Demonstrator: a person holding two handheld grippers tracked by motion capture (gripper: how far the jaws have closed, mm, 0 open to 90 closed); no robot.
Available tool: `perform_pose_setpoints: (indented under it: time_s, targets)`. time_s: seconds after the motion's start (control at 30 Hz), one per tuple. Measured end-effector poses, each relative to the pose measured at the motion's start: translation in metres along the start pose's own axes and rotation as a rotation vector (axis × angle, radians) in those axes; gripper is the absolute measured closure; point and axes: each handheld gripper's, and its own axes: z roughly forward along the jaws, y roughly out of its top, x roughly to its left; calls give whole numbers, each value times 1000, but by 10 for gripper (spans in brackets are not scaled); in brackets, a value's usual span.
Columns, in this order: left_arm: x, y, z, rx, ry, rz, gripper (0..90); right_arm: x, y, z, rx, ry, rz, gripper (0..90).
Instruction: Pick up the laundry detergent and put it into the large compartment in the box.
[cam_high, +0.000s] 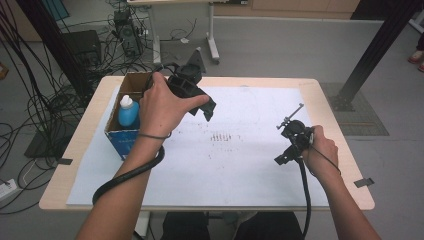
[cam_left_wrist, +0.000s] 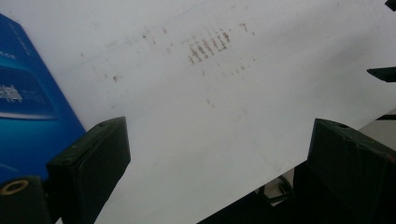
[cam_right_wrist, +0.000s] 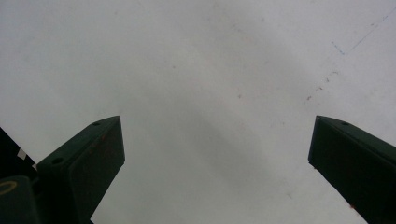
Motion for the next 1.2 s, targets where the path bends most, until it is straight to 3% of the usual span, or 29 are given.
perform_pose_setpoints:
  time_s: [0.6, 1.2]
  targets:
    - [-12, -19, 58, 61, -49, 36, 50, 7, 6, -4, -5, -15, -9, 33]
    - [-15, -31, 85, 75, -55, 25, 50, 7, 2, -4, -3, -18, -8, 33]
